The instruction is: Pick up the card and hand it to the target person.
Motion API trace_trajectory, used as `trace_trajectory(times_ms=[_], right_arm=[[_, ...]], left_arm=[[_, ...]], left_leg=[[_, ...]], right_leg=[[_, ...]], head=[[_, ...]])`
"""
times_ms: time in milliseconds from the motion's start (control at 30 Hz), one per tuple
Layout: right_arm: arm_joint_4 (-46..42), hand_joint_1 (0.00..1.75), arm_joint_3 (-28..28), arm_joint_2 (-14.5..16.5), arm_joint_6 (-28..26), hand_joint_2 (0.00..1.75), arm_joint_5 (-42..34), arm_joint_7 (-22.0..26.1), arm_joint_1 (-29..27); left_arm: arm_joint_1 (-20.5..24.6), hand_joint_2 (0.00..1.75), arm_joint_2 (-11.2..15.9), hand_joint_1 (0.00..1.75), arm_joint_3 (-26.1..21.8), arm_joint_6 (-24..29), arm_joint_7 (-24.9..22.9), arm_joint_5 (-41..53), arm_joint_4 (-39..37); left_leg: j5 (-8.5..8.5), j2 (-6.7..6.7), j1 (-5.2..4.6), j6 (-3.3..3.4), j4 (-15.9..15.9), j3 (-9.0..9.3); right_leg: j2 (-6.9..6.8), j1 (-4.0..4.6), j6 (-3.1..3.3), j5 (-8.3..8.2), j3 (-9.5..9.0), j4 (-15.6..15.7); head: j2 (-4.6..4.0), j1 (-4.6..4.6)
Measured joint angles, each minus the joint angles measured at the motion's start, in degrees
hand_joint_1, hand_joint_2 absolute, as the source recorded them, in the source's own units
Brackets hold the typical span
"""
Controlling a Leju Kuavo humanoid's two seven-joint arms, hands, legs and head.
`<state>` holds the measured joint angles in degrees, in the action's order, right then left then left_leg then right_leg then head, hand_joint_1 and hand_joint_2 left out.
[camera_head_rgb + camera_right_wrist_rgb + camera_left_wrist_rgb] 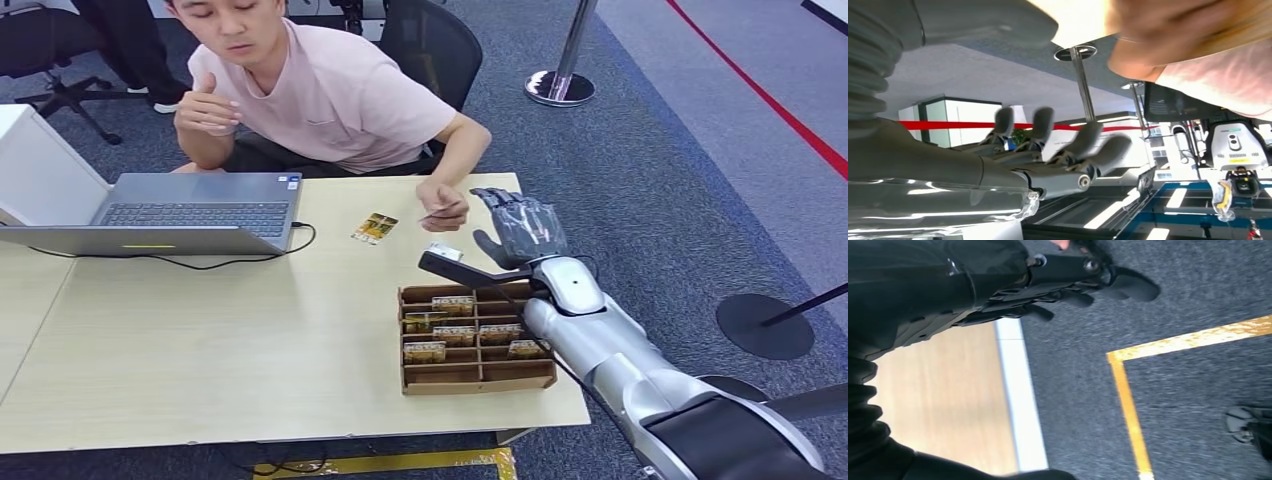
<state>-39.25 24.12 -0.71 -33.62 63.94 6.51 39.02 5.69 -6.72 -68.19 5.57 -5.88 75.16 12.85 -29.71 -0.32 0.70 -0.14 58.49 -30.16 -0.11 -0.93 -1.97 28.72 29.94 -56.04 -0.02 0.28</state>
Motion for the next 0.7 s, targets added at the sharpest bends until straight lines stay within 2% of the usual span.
trace_trajectory(times_ms=[167,267,333,433,600,667,700], right_arm=[[2.00,0.00,-0.02,0.27,-0.99,1.75,-2.42,1.21,1.00],[2.28,0.00,-0.59,0.27,-1.13,1.75,-6.34,3.19,1.15],[1.79,0.00,-2.47,0.33,0.36,1.75,-14.09,6.16,1.18],[-0.67,0.00,-7.53,0.39,6.37,1.75,-30.11,10.13,1.21],[-5.63,0.00,-17.83,-0.51,17.65,1.75,-51.60,10.84,1.55],[-6.65,0.00,-22.16,-1.34,20.94,1.75,-58.90,11.03,1.71],[-6.83,0.00,-23.24,-1.60,21.67,1.75,-60.58,11.09,1.74]], left_arm=[[0.00,0.00,0.03,0.00,0.00,0.15,-0.11,-0.27,0.00],[0.00,0.00,0.03,0.00,0.00,0.16,-0.16,-0.45,0.00],[0.00,0.00,0.03,0.00,-0.01,0.25,-0.39,-0.80,0.00],[-0.02,0.00,0.04,0.00,-0.04,0.57,-0.89,-1.59,0.00],[-0.05,0.00,0.11,0.00,-0.05,1.00,-1.37,-2.43,0.00],[-0.05,0.87,0.11,0.00,-0.08,1.19,-1.62,-2.71,0.00],[-0.06,1.16,0.11,0.00,-0.09,1.24,-1.69,-2.79,0.00]], left_leg=[[0.00,0.00,0.00,0.00,0.00,-0.01],[0.00,0.00,0.00,0.00,0.00,0.00],[0.00,0.00,0.00,0.00,0.01,0.00],[0.00,-0.01,-0.01,0.00,0.01,0.01],[0.00,-0.05,-0.01,0.00,0.03,0.01],[0.00,-0.12,-0.02,0.00,0.04,-0.01],[0.00,-0.15,-0.02,0.00,0.05,-0.02]], right_leg=[[0.00,0.00,0.00,0.00,0.00,0.00],[0.00,0.00,0.00,0.00,0.00,0.00],[-0.01,0.00,0.00,0.00,0.00,0.00],[-0.01,0.00,0.00,0.00,0.00,0.00],[-0.05,-0.01,-0.01,0.00,0.01,0.01],[-0.13,-0.01,-0.01,0.00,0.00,0.02],[-0.15,-0.01,-0.01,0.00,0.00,0.02]], head=[[0.00,0.00],[-0.01,0.00],[0.00,0.00],[0.01,0.00],[0.00,0.00],[0.00,0.00],[0.00,0.00]])
